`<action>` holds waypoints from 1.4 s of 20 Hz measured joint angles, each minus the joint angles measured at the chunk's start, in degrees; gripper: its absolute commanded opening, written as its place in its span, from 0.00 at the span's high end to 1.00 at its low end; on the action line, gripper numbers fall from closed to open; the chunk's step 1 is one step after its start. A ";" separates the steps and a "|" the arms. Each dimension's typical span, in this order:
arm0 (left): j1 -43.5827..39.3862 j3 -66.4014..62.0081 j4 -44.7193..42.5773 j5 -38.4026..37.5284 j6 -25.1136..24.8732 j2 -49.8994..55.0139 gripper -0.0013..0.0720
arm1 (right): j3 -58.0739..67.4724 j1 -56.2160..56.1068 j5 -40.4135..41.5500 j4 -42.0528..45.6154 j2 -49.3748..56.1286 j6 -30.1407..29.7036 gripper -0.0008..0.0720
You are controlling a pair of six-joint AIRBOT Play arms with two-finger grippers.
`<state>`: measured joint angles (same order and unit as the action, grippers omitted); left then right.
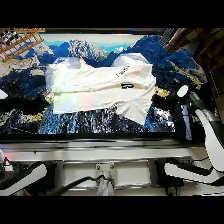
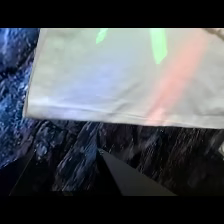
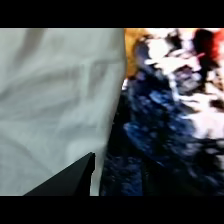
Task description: Fold the clothes and pants, and hang the long-sleeved shirts on hangers.
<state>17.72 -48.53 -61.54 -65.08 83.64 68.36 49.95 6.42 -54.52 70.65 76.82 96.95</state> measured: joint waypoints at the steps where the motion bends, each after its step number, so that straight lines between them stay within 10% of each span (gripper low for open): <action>1: 0.04 1.31 0.46 0.46 -0.35 -0.33 0.42 | -1.25 -0.02 0.90 -0.85 -0.20 -0.13 0.51; 14: 0.07 4.72 6.12 4.90 -1.51 -1.16 0.42 | -4.72 -1.22 12.72 -11.19 2.08 -2.51 0.51; 19: 0.09 4.85 6.86 4.61 -1.51 -1.16 0.42 | -4.81 -3.72 13.20 -12.04 3.34 -2.97 0.94; 28: 0.24 5.11 4.92 4.15 -0.11 2.91 0.42 | -4.81 -4.59 13.62 -11.76 3.21 -3.56 0.96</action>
<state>17.96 -43.42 -56.62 -60.93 83.53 71.26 45.15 1.83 -40.91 58.89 80.03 93.38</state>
